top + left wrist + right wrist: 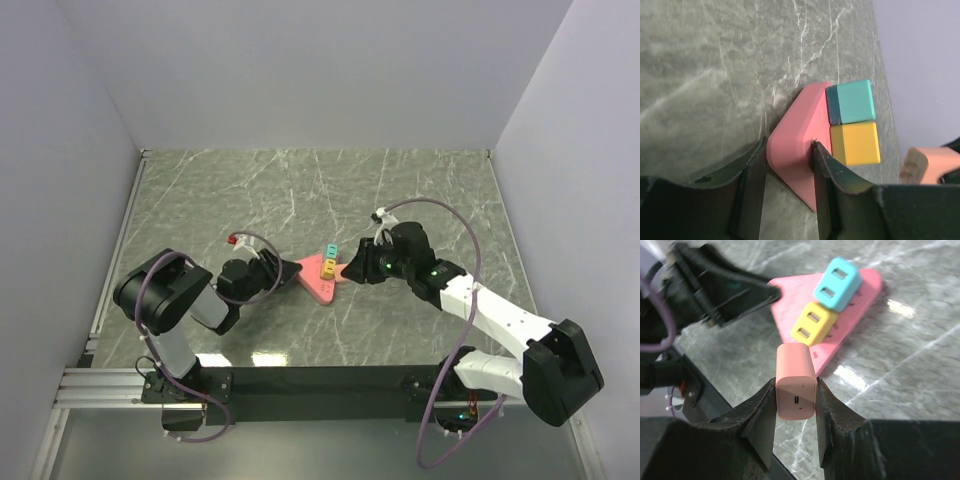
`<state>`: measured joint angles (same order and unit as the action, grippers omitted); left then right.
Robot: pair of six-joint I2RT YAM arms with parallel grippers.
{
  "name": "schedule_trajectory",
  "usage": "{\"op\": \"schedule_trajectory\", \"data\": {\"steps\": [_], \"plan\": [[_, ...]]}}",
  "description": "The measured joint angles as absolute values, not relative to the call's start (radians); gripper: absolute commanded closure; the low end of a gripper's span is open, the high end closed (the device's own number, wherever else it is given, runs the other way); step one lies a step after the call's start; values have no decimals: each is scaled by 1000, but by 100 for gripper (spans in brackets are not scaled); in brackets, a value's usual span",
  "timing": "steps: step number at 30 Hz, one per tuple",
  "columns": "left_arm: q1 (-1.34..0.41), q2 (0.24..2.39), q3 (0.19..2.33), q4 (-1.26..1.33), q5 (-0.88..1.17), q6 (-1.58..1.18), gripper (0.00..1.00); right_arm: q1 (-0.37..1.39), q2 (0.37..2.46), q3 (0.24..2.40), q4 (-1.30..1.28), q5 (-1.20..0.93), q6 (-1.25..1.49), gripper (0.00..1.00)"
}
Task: Insert the plug
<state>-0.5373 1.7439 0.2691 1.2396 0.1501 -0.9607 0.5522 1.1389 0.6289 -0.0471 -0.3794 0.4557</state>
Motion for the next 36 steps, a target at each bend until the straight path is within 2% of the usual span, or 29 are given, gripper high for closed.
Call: {"op": "schedule_trajectory", "data": {"steps": [8,17,28,36], "plan": [[-651,1733,213,1313,-2,-966,100,579,1200,698,-177,-299,485,100],[-742,1622,213,1203,-197,-918,100,659,1214,749,-240,-210,517,100],[-752,1617,213,1200,-286,-926,100,731,1187,753,-324,-183,561,100],[-768,1617,189,1229,-339,-927,100,743,1303,774,-331,-182,566,100]]}}
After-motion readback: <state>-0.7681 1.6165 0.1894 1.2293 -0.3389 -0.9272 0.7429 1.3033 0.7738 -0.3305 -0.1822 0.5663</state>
